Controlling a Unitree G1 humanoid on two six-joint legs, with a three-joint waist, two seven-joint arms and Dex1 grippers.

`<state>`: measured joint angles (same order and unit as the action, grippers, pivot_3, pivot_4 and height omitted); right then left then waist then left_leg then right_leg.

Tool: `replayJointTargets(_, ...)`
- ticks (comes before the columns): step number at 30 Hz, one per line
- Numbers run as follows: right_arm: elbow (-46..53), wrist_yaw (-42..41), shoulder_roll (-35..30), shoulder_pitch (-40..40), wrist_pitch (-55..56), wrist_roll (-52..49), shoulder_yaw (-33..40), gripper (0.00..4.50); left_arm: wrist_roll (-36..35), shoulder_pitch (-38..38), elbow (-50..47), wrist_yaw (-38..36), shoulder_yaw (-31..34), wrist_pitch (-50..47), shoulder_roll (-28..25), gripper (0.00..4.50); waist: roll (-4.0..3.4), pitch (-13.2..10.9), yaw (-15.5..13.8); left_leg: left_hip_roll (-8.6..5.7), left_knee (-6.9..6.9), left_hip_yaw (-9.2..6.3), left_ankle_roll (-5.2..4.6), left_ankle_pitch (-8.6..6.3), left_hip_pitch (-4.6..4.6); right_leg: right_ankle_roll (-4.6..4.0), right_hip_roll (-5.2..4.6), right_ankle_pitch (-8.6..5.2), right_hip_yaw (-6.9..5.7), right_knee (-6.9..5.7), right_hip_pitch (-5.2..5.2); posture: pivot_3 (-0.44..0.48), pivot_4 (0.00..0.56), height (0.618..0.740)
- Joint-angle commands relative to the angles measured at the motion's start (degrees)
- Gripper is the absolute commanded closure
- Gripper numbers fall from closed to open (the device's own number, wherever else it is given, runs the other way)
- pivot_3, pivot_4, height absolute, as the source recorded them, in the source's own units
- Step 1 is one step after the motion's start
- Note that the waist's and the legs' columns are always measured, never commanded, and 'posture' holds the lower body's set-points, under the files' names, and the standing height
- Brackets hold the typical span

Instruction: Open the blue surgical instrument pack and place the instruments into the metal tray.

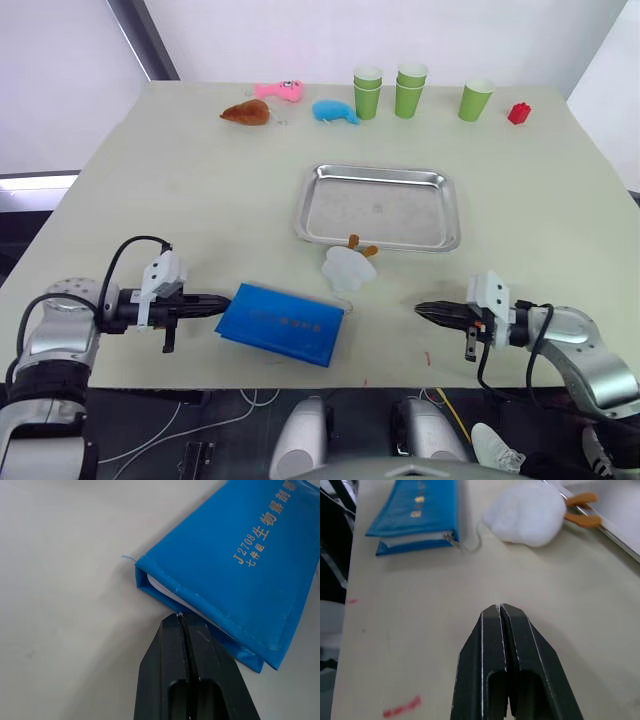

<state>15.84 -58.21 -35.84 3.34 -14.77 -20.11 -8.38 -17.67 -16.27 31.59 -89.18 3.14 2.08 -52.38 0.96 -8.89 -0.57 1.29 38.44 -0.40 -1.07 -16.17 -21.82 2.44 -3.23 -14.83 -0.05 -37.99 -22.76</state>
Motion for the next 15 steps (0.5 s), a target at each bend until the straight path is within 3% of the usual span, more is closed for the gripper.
replayJointTargets(1, 3.1, 0.4, 0.6, 2.1, -2.5, 0.7, -2.9, 4.46, 0.4, -1.3, 1.1, -2.9, -1.0, 1.1, 0.6, 4.50, 0.00, 0.0, -0.1, 0.00, 0.00, 0.00, 0.00, 0.00, 0.00, 0.00, 0.00, 0.00, 0.00, 0.00, 0.00, 0.000, 0.150, 0.739)
replayJointTargets(15, 1.2, 2.3, 6.3, 11.5, -10.7, 8.0, -17.1, 4.46, -1.0, -0.6, 0.1, -3.3, -1.9, -0.5, 0.6, 4.50, 0.00, 0.0, -0.1, 0.00, 0.03, -0.07, 0.00, 0.00, -0.03, 0.00, 0.01, 0.00, -0.04, -0.01, 0.00, 0.000, 0.150, 0.739)
